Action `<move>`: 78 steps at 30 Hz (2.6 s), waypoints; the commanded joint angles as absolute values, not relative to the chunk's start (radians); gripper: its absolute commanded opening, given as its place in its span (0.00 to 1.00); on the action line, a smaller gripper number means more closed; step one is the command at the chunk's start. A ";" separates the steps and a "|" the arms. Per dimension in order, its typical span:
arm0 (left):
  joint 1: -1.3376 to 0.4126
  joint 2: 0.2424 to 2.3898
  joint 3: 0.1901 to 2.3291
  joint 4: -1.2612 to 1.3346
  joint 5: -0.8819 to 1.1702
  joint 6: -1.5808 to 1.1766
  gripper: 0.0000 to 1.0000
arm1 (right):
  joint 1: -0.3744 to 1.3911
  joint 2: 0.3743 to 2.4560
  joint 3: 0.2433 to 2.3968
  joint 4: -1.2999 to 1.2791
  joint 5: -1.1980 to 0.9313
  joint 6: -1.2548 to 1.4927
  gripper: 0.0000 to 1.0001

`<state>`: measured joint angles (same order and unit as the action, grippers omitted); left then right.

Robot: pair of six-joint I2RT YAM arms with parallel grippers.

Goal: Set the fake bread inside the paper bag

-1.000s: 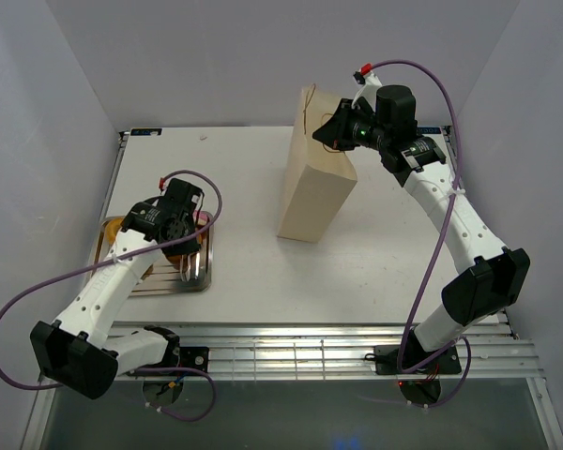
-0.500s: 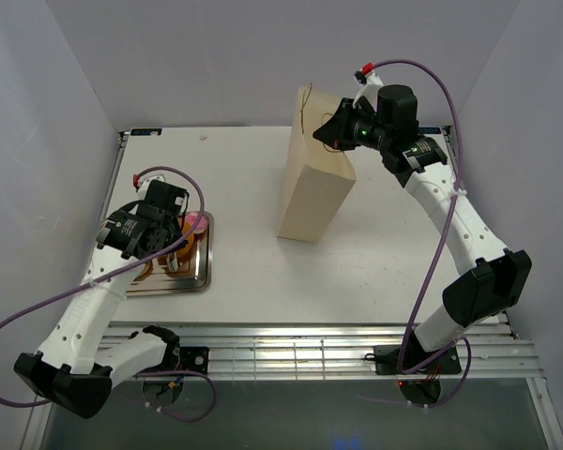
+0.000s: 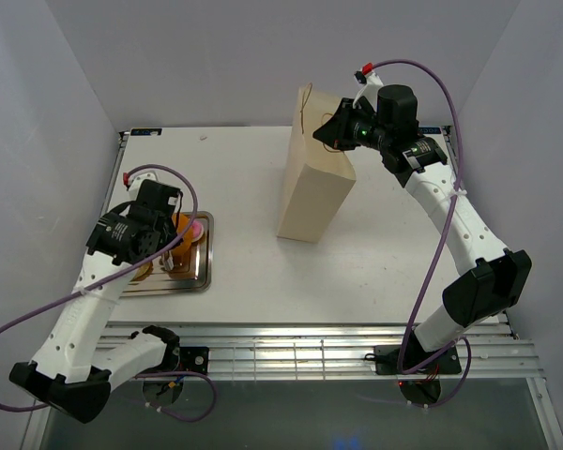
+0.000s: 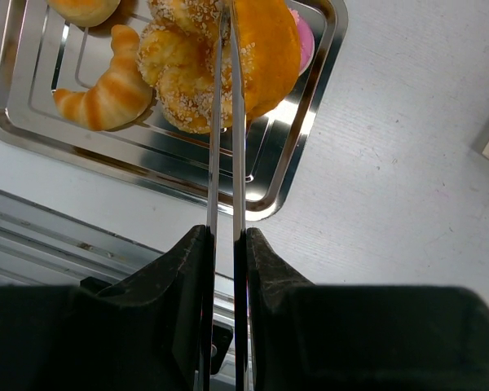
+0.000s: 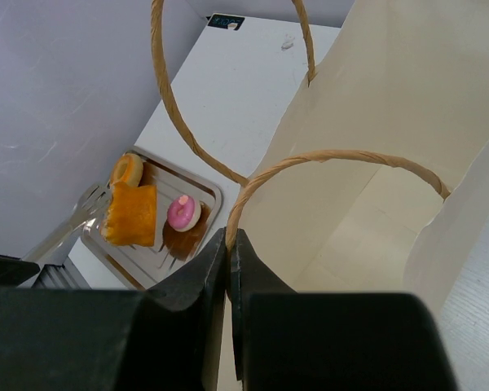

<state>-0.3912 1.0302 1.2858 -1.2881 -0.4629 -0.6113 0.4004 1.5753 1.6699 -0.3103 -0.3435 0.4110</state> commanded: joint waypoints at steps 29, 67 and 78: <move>-0.394 1.031 1.690 -1.059 -0.065 -0.575 0.00 | 0.399 1.555 1.805 -0.362 -0.356 0.406 0.08; -0.394 1.046 1.585 -0.503 0.422 -0.736 0.00 | 0.399 1.536 1.815 -0.342 -0.370 0.437 0.08; -0.394 1.012 1.399 -0.439 0.469 -0.750 0.00 | 0.399 1.525 1.806 -0.348 -0.362 0.434 0.08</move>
<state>-0.3912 1.0454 1.4193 -0.5251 0.4290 -0.7414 0.4004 1.5696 1.8027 -0.3721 -0.3618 0.4389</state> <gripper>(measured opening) 0.339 0.081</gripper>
